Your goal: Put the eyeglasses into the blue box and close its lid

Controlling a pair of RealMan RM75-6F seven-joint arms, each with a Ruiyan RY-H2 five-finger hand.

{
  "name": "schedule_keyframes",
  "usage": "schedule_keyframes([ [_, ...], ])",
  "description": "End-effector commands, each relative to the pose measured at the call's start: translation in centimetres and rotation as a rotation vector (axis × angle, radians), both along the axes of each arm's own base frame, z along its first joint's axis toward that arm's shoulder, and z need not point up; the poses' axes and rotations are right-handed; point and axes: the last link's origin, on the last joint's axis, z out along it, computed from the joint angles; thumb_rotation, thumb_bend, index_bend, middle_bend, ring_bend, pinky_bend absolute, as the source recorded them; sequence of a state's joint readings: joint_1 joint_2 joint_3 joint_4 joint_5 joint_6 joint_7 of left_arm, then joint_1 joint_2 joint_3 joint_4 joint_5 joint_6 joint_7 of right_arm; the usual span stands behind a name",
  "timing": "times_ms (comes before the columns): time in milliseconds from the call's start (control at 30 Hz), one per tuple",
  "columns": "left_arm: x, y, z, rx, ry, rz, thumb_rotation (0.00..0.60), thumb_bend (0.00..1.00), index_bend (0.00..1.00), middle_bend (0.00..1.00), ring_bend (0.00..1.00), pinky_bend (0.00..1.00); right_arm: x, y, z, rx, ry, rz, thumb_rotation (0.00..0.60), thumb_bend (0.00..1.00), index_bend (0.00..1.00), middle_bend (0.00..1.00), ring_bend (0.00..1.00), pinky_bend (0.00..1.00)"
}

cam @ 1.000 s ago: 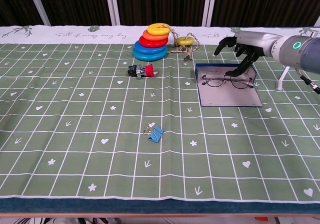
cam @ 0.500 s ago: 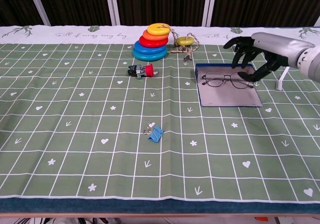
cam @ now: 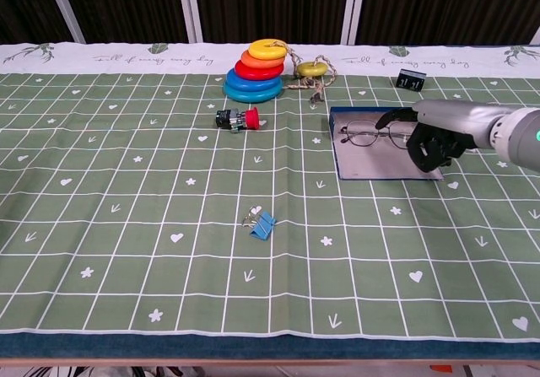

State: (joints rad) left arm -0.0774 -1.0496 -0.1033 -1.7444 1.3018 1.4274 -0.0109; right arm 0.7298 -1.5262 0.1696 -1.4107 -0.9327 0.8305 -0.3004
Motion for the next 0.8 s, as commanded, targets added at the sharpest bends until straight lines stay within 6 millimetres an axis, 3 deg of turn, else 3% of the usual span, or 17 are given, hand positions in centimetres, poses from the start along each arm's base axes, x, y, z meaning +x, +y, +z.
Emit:
schedule_keyframes([
  [33, 0.0, 0.0, 0.0, 0.0, 0.0, -0.001, 0.6, 0.41, 0.19, 0.02, 0.0, 0.0, 0.1, -0.2, -0.5, 0.009, 0.009, -0.018, 0.6, 0.83, 0.14, 0.69, 0.7, 0.6],
  [800, 0.0, 0.1, 0.0, 0.002, 0.002, -0.003, 0.6, 0.41, 0.19, 0.02, 0.0, 0.0, -0.6, -1.9, -1.5, -0.012, 0.041, -0.1, 0.6, 0.83, 0.14, 0.72, 0.73, 0.6],
])
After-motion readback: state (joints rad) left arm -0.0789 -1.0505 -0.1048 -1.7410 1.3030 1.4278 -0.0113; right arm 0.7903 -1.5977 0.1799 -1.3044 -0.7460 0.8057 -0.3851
